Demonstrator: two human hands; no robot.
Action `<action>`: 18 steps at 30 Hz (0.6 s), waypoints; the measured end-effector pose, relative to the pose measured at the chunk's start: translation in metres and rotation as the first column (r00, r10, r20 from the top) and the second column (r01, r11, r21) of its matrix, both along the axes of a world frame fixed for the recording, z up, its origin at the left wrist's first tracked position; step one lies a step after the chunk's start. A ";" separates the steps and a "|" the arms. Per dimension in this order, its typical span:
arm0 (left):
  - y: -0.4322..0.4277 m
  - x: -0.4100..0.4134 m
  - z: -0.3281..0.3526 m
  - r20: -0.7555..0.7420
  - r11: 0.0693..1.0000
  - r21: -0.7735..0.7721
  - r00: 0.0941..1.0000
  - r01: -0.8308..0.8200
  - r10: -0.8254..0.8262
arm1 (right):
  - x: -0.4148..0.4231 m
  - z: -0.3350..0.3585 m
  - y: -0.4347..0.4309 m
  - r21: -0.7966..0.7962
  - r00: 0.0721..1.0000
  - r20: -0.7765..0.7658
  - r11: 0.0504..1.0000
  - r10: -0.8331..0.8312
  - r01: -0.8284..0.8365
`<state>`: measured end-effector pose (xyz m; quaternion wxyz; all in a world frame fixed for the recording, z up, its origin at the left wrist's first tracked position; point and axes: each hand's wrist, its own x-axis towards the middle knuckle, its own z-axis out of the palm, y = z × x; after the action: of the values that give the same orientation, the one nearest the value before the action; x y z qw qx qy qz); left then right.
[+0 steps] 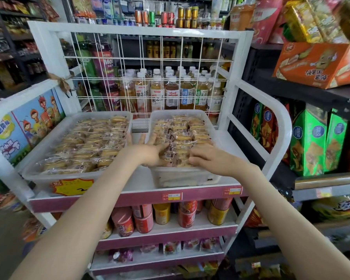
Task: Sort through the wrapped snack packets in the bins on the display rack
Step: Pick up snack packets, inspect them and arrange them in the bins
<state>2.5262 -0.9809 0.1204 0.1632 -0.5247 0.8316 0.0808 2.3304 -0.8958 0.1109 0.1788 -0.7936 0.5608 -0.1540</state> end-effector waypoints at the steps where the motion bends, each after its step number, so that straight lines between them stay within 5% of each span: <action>1: 0.002 0.001 0.001 -0.018 1.000 0.000 1.000 0.000 0.000 | -0.002 -0.002 -0.001 0.002 0.999 -0.051 1.000 0.005 -0.005; 10: 0.008 0.011 0.003 -0.167 0.998 0.061 0.986 0.020 -0.009 | -0.016 0.001 0.001 0.035 0.988 -0.156 0.999 -0.001 0.006; 15: 0.014 -0.002 -0.001 -0.205 0.999 0.032 0.978 -0.035 0.041 | -0.006 0.002 -0.006 -0.146 0.990 0.033 0.979 -0.141 0.144; 18: 0.009 -0.003 -0.001 -0.188 0.997 0.065 0.981 -0.045 0.056 | 0.002 0.002 -0.019 -0.246 0.977 -0.119 0.958 -0.179 0.146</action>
<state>2.5233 -0.9716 0.1195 0.0969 -0.5303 0.8270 0.1598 2.3327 -0.9144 0.1125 0.0303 -0.7692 0.6132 -0.1773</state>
